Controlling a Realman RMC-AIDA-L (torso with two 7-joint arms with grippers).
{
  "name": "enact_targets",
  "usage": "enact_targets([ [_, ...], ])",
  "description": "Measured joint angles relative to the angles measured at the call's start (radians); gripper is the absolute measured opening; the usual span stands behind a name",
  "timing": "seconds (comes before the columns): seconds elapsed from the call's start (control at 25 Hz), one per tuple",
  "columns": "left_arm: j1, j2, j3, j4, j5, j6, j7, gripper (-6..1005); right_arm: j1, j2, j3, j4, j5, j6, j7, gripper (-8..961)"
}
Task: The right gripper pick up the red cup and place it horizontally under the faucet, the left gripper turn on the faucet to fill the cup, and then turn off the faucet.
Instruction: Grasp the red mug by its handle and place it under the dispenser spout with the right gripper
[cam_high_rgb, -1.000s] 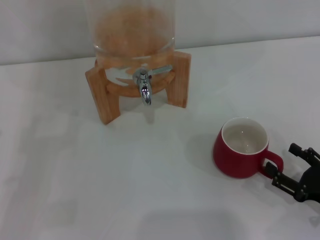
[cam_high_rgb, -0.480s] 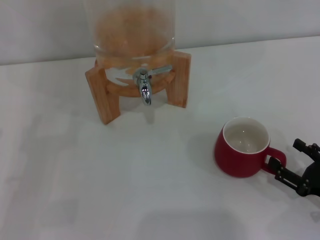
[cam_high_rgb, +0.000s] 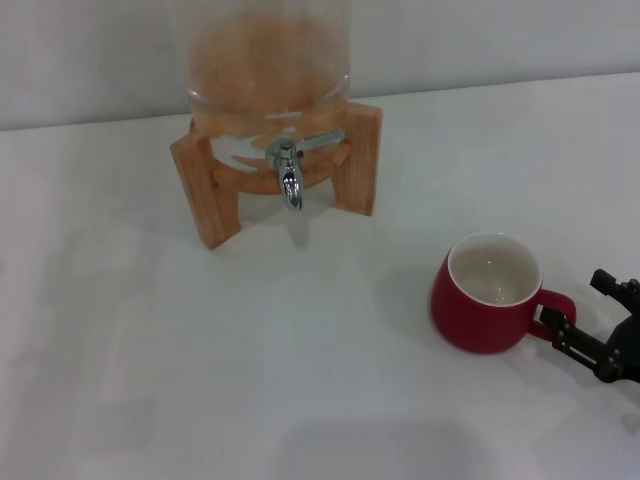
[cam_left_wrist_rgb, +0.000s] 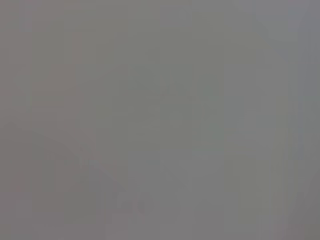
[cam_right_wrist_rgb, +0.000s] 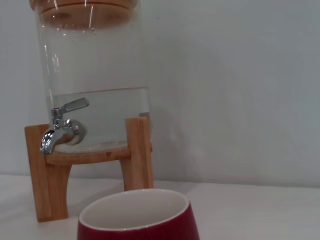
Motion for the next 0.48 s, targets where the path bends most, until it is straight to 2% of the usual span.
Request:
enact_targets([
  [0.48,0.0,0.0,0.0,0.0,0.0,0.0,-0.001,879,0.004,0.0,0.027,0.0,0.006,0.007,0.0,844],
])
